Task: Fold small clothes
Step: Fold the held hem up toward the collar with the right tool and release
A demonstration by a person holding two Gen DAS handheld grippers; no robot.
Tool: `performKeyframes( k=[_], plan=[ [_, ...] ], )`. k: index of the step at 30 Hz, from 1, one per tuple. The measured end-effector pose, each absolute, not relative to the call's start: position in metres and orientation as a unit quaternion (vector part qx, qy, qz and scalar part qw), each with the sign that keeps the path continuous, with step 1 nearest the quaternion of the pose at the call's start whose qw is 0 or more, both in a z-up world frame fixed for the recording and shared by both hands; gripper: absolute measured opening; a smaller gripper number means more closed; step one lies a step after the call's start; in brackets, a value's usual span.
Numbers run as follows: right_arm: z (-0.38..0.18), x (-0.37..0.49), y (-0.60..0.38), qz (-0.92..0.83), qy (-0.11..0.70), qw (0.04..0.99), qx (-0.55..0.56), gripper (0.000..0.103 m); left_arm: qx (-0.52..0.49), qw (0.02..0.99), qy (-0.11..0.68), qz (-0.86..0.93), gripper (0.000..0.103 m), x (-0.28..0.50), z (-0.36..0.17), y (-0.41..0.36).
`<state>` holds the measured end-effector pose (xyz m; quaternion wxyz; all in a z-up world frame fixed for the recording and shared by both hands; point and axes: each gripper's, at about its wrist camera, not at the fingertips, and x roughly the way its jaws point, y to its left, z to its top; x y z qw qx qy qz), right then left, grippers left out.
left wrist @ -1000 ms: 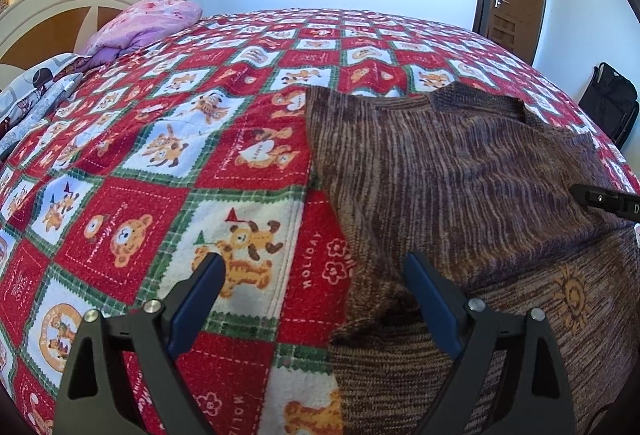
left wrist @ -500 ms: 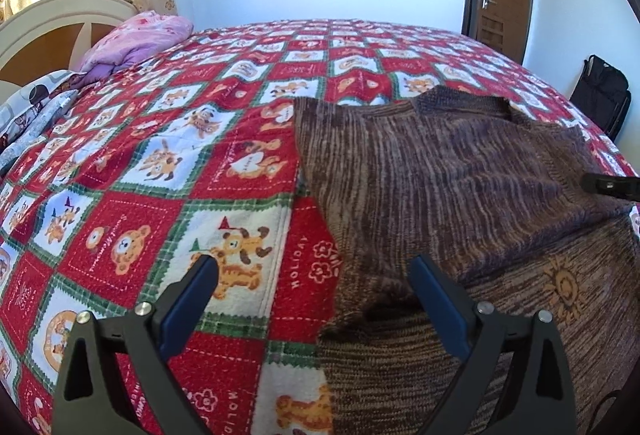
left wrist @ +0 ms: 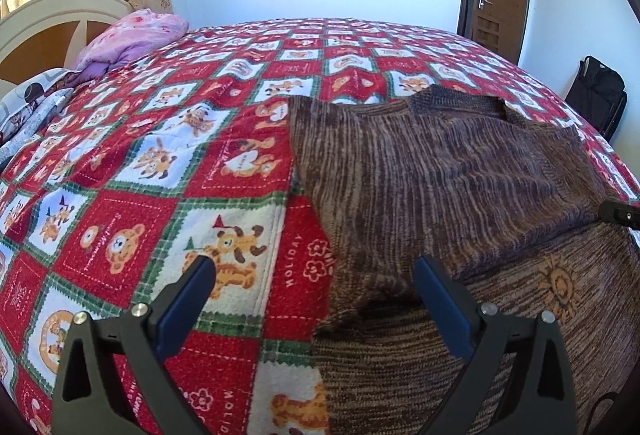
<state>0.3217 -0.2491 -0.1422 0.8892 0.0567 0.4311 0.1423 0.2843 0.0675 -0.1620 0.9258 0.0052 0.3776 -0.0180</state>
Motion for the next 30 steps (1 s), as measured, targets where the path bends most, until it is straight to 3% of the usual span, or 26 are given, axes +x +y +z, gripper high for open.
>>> performKeyframes(
  k=[8, 14, 30],
  plan=[
    [-0.125, 0.316, -0.238, 0.134, 0.393, 0.909, 0.027, 0.066, 0.010, 0.925, 0.379, -0.015, 0.102, 0.284, -0.163, 0.067],
    [-0.155, 0.349, -0.227, 0.181, 0.454, 0.869, 0.079, 0.067, 0.009, 0.925, 0.379, -0.014, 0.102, 0.283, -0.163, 0.067],
    [-0.144, 0.319, -0.202, 0.179, 0.439, 0.880, 0.004, 0.067, 0.060, 0.928, 0.368, 0.015, 0.102, 0.267, -0.154, 0.052]
  ],
)
